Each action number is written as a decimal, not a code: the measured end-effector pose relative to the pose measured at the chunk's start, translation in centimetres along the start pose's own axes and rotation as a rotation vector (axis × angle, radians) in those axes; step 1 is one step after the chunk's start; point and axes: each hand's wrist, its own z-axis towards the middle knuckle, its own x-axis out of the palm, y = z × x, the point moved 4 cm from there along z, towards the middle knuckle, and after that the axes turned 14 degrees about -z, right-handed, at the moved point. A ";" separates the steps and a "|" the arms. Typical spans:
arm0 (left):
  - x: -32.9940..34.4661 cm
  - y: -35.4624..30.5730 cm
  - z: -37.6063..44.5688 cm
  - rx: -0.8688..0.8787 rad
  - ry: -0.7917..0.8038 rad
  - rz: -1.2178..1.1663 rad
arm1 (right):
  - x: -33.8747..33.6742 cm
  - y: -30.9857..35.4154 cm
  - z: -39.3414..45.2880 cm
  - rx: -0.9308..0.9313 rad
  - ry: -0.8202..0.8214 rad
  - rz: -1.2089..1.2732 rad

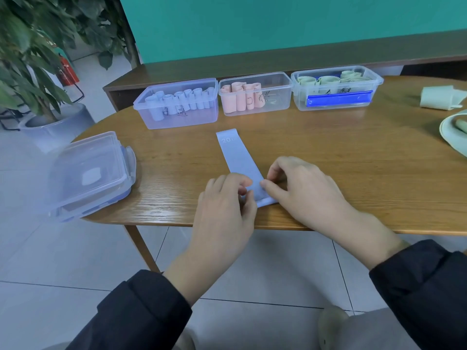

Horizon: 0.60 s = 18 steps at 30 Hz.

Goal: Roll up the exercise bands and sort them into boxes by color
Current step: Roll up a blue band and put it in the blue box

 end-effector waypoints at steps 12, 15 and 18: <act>0.1 0.7 2.4 -0.207 -0.104 0.272 | 0.1 0.7 1.8 0.022 -0.041 -0.013; 0.2 1.0 2.7 -0.216 -0.109 0.306 | 0.2 0.7 1.2 -0.060 0.014 -0.027; 0.4 1.2 3.4 -0.236 -0.098 0.324 | 0.7 0.9 1.3 -0.077 0.029 -0.125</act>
